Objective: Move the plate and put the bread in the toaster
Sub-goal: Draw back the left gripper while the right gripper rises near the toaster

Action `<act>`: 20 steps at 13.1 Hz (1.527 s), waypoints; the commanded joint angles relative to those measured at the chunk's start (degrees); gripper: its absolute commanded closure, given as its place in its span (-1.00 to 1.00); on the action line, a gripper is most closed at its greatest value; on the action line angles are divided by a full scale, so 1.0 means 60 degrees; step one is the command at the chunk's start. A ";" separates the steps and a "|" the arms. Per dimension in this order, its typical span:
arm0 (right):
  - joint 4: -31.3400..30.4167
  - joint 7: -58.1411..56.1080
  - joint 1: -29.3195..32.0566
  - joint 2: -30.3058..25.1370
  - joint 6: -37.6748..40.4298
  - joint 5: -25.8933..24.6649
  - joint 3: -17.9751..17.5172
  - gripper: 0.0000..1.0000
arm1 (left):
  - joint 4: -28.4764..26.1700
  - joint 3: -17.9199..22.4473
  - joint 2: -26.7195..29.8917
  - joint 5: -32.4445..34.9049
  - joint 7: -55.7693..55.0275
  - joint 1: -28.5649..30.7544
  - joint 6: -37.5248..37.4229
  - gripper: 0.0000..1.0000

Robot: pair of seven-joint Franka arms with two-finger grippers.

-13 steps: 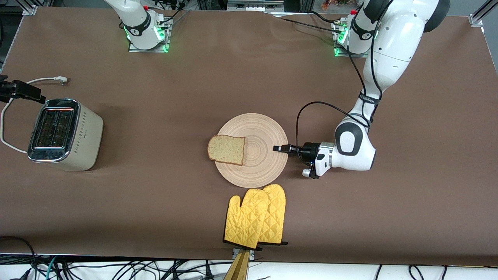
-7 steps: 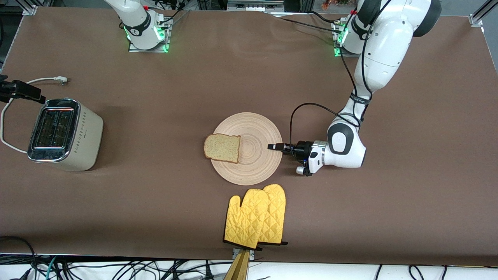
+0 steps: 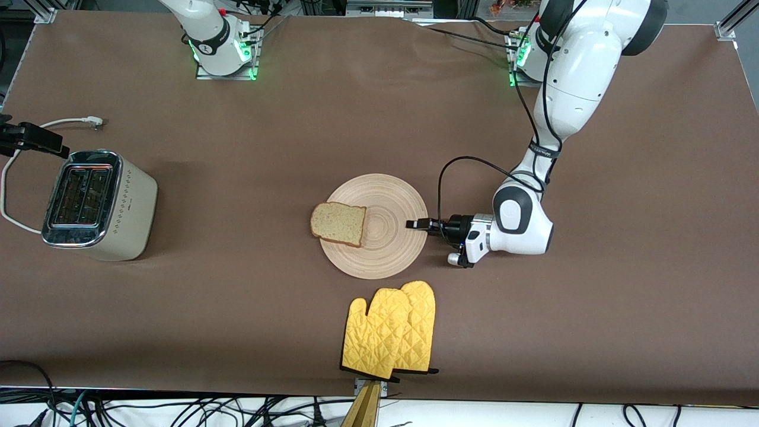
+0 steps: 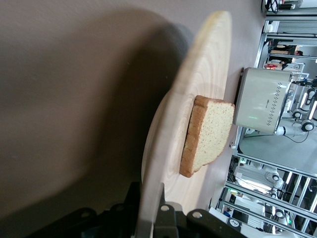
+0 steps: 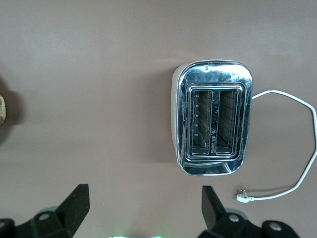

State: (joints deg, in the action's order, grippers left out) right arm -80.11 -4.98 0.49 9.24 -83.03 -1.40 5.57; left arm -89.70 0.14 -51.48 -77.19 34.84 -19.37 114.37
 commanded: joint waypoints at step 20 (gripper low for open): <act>0.0095 0.0053 -0.0257 0.0189 0.0478 0.1222 -0.0254 -1.00 | -0.1705 0.0241 0.7464 1.1805 -0.5425 0.2848 -0.2668 -1.00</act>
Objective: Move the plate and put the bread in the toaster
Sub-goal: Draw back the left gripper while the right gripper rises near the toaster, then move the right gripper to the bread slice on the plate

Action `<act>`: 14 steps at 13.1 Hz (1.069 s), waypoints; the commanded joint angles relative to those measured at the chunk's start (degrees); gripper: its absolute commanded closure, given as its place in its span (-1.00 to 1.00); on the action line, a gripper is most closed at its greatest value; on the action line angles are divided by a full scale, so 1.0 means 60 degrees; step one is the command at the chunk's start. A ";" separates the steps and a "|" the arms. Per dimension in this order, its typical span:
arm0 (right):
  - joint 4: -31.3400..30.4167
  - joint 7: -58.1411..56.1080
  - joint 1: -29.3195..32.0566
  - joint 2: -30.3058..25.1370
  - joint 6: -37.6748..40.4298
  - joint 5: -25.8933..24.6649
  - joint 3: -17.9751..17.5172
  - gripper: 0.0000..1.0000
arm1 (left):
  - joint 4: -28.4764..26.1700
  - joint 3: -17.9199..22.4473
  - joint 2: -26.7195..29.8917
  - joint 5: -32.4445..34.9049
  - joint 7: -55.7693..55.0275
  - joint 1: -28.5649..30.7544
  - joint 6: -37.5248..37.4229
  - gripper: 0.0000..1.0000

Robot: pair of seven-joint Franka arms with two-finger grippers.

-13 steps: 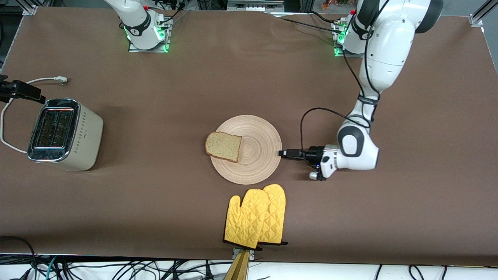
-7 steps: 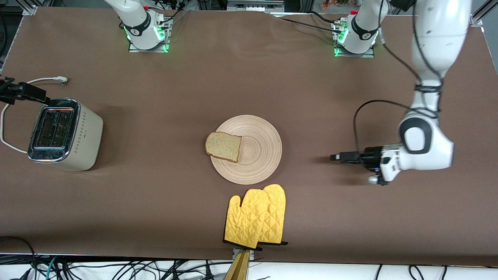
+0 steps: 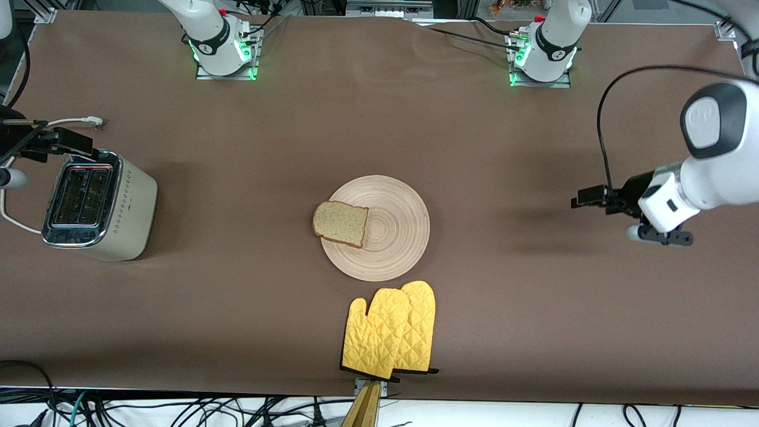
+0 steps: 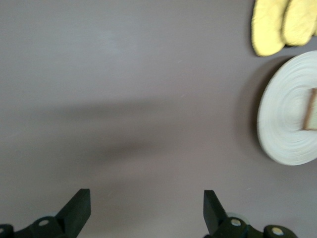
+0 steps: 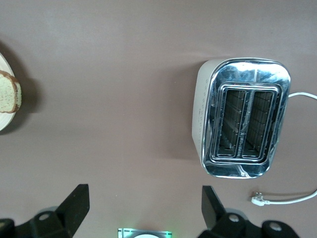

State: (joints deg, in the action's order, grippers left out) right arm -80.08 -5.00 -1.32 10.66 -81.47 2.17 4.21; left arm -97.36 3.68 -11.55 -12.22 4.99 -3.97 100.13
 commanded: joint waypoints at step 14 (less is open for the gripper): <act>-0.4288 0.1200 -0.2034 0.0961 -0.5196 0.6652 -0.0056 -1.00 | 0.0711 -0.0761 0.1942 0.2534 -0.2692 0.0192 -0.1701 -1.00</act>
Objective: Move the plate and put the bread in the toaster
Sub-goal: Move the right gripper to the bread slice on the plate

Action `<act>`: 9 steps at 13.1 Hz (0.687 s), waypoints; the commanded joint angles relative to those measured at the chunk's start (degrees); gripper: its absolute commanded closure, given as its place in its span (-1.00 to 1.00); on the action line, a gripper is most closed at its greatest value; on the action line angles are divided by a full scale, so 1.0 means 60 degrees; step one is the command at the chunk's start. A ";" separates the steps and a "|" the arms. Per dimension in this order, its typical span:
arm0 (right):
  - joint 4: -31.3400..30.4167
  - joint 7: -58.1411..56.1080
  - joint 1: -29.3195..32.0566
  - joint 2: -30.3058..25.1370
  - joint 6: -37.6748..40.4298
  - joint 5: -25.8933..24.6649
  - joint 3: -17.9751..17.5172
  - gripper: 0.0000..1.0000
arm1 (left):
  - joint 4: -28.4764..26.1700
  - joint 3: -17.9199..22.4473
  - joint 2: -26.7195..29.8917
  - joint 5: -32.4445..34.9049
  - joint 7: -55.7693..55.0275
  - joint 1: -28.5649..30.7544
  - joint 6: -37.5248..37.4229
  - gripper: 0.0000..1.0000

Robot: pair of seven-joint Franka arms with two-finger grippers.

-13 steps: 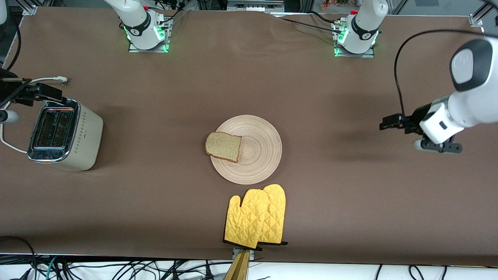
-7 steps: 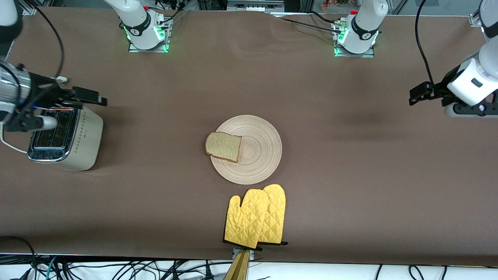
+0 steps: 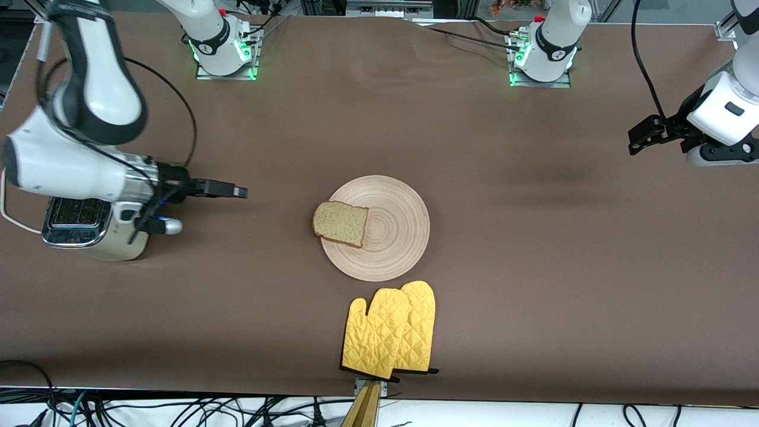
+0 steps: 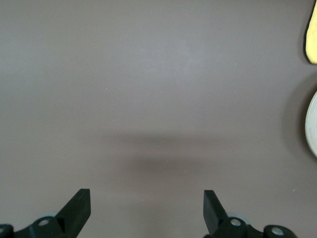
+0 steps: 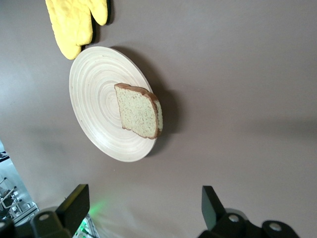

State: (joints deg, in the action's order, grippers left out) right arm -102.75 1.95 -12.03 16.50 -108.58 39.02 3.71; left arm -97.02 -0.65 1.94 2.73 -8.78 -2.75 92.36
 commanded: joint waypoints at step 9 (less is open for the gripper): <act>-0.0599 -0.0455 -0.1802 0.2038 -0.3258 0.2576 0.0027 -1.00 | 0.2650 0.0021 -0.1437 -0.0470 -0.0515 0.0033 -0.1697 -1.00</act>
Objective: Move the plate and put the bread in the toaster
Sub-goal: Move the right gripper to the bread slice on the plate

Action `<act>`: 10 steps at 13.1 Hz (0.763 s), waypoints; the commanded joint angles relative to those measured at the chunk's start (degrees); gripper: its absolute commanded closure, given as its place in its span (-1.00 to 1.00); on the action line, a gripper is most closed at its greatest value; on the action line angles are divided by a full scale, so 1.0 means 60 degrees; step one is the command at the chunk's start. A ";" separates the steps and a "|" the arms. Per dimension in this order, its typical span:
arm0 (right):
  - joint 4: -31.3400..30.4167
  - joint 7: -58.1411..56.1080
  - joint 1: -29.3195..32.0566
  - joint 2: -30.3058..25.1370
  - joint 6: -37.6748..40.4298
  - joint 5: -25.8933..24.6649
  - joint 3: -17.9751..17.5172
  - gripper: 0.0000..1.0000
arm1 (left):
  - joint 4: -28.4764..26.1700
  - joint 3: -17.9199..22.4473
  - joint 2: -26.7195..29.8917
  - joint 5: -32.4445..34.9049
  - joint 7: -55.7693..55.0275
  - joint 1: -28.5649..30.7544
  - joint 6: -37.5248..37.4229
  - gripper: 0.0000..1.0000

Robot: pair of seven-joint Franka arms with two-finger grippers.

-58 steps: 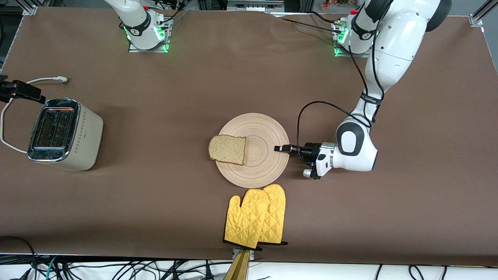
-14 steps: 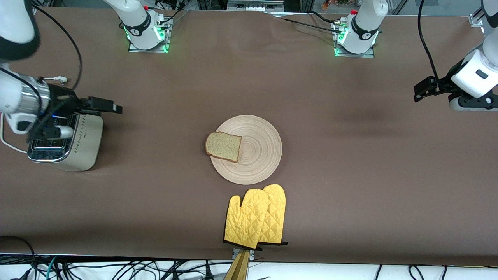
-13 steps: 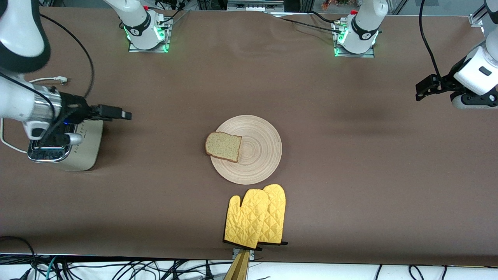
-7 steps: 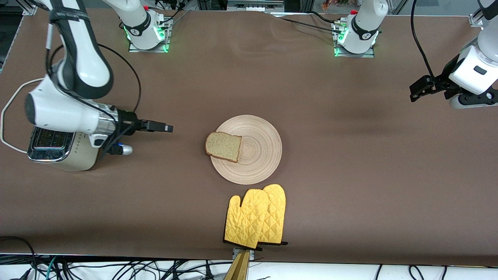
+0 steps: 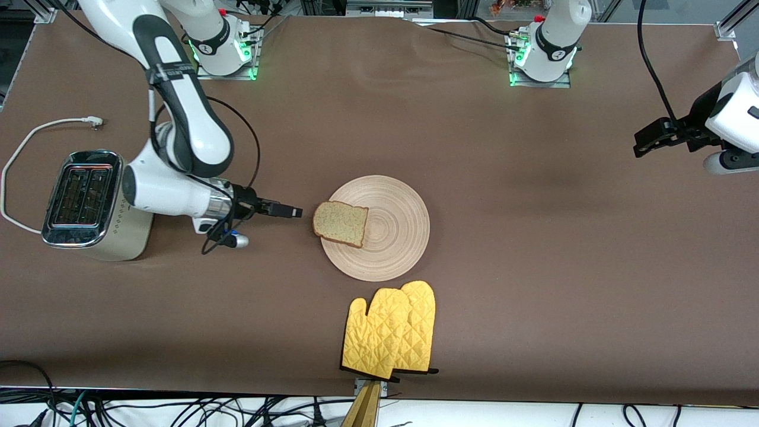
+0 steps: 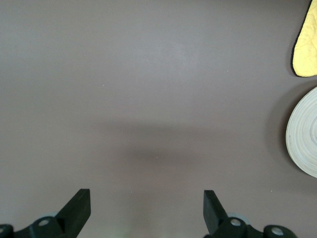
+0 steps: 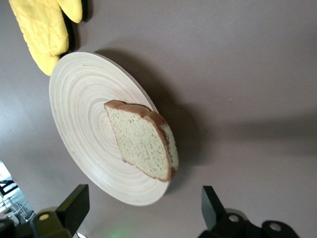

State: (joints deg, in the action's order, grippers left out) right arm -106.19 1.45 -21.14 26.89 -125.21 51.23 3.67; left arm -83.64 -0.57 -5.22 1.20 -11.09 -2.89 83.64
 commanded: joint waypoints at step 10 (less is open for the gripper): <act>-0.0025 -0.1941 -0.0476 0.1231 -0.0811 0.2361 -0.0084 -1.00 | 0.0302 0.0022 -0.0243 -0.0361 -0.0130 0.0248 -0.0068 -1.00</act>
State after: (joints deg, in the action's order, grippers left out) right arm -106.30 -9.09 -23.53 34.51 -129.42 64.03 3.46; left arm -83.41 -0.31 -5.89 0.70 -11.26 -1.76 83.66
